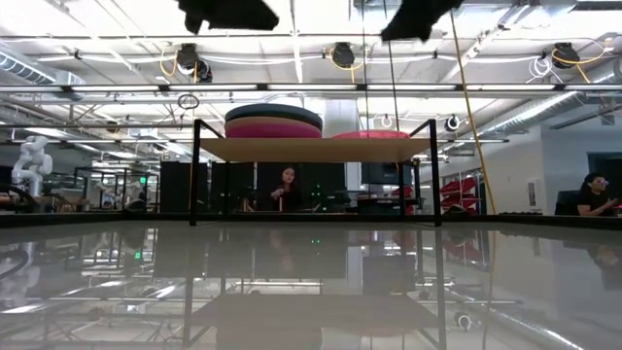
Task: Place and stack plates onto a shelf
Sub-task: Stack the orange plate on the green plate on the shelf
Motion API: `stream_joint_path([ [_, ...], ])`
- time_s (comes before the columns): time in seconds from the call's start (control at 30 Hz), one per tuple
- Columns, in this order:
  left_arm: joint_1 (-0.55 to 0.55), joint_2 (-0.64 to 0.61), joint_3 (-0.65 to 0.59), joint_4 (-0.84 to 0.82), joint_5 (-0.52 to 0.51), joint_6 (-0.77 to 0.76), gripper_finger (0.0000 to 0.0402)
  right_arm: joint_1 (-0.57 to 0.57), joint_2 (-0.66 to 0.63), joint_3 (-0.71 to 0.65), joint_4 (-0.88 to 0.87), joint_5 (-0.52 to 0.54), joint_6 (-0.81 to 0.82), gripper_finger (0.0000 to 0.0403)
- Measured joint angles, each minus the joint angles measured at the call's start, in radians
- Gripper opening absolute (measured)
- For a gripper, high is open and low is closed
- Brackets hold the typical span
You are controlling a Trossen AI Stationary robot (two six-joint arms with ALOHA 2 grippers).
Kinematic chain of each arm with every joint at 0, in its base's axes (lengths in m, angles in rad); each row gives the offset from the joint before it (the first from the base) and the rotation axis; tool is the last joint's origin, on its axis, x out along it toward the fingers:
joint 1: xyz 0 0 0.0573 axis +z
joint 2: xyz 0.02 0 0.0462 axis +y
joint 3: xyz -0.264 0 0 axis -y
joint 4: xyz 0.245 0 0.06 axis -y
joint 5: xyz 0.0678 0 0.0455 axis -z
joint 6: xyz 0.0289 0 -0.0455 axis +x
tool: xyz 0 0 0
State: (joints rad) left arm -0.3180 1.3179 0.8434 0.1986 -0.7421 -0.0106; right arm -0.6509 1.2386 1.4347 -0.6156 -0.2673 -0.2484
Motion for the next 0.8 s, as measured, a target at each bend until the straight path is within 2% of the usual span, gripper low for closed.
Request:
stream_joint_path([
  [0.13,-0.003,0.06,0.202,-0.548,-0.012,-0.241,0.0081,0.165,-0.166,-0.176,0.139,0.001,0.026,0.0133],
  [0.27,-0.004,0.117,0.304,-0.806,0.121,-0.4,0.0081,0.31,-0.322,-0.441,0.359,0.008,0.061,0.0133],
  [0.4,-0.024,0.16,0.305,-0.883,0.281,-0.505,0.0081,0.435,-0.431,-0.678,0.605,0.073,0.113,0.0133],
  [0.5,-0.058,0.181,0.302,-0.917,0.316,-0.622,0.0081,0.507,-0.474,-0.8,0.747,0.12,0.124,0.0133],
  [0.6,-0.097,0.199,0.301,-0.97,0.363,-0.762,0.0081,0.561,-0.49,-0.862,0.827,0.179,0.122,0.0132],
  [0.8,-0.149,0.224,0.33,-1.064,0.555,-1.057,0.0081,0.619,-0.491,-0.892,0.826,0.289,0.102,0.0132],
])
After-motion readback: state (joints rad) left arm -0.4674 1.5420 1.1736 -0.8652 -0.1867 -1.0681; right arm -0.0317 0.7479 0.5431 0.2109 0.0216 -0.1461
